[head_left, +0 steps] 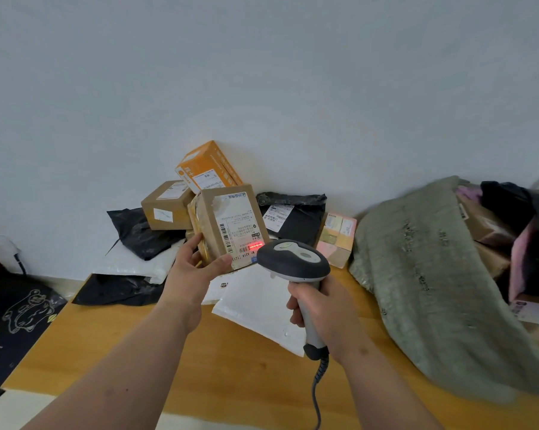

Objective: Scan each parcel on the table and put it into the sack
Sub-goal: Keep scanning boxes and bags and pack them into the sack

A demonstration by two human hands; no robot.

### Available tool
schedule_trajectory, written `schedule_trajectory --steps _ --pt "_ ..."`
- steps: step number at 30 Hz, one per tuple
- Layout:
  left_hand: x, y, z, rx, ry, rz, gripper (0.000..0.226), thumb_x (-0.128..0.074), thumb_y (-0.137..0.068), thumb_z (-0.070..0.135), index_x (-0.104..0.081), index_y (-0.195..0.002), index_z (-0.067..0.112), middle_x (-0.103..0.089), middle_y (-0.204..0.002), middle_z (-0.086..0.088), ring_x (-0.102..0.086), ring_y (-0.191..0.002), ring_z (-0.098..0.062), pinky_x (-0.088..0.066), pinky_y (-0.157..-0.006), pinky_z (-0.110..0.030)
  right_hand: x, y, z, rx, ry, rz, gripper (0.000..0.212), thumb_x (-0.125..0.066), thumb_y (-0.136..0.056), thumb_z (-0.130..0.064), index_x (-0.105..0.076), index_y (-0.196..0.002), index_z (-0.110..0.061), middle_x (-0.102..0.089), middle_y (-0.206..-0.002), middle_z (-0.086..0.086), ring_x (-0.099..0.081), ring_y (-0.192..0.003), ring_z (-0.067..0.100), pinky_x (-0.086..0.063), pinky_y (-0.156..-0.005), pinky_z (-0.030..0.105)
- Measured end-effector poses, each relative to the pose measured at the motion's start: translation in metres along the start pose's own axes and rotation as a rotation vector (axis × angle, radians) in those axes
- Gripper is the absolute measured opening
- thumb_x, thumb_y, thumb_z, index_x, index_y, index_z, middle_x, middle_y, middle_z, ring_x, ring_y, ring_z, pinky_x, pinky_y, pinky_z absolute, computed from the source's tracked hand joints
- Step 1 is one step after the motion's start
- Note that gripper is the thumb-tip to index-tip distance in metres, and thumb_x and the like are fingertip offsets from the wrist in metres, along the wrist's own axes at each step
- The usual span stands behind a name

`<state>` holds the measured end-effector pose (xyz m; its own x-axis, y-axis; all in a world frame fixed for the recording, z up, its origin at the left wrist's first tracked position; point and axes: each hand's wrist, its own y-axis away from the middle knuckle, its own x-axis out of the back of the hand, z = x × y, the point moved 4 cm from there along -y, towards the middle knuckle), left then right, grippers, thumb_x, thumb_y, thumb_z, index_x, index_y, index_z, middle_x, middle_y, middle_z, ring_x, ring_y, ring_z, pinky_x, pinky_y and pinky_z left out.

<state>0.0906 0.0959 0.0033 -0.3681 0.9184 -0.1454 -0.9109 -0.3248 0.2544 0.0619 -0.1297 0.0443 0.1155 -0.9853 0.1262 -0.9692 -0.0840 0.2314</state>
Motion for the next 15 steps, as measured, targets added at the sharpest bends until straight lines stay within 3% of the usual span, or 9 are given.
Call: schedule_trajectory --steps 7,13,15 --pt "-0.006 -0.01 0.001 0.01 -0.027 -0.047 0.081 -0.082 -0.078 0.015 -0.04 -0.144 0.039 -0.066 -0.124 0.002 -0.064 -0.114 -0.022 -0.042 -0.108 -0.053 0.0 -0.001 0.001 -0.015 0.011 0.064 0.002 -0.063 -0.091 -0.014 -0.065 -0.089 -0.013 -0.065 -0.068 0.002 -0.059 -0.059 0.009 -0.053 -0.058 0.019" --pt "-0.019 -0.019 0.017 -0.041 -0.045 -0.109 0.076 -0.077 -0.082 0.008 -0.041 -0.144 0.035 -0.062 -0.127 0.003 -0.063 -0.112 -0.019 -0.047 -0.103 -0.049 0.0 -0.004 -0.006 -0.039 -0.028 0.148 0.006 -0.063 -0.091 -0.017 -0.064 -0.097 -0.018 -0.067 -0.079 0.007 -0.061 -0.065 0.014 -0.052 -0.058 0.02" --pt "-0.026 -0.021 0.022 -0.061 -0.08 -0.129 0.078 -0.077 -0.082 0.008 -0.04 -0.144 0.036 -0.061 -0.128 0.003 -0.062 -0.111 -0.017 -0.051 -0.095 -0.042 0.002 -0.004 -0.007 -0.038 -0.039 0.195 0.008 -0.064 -0.091 -0.019 -0.063 -0.099 -0.02 -0.069 -0.082 0.007 -0.063 -0.065 0.014 -0.052 -0.059 0.021"
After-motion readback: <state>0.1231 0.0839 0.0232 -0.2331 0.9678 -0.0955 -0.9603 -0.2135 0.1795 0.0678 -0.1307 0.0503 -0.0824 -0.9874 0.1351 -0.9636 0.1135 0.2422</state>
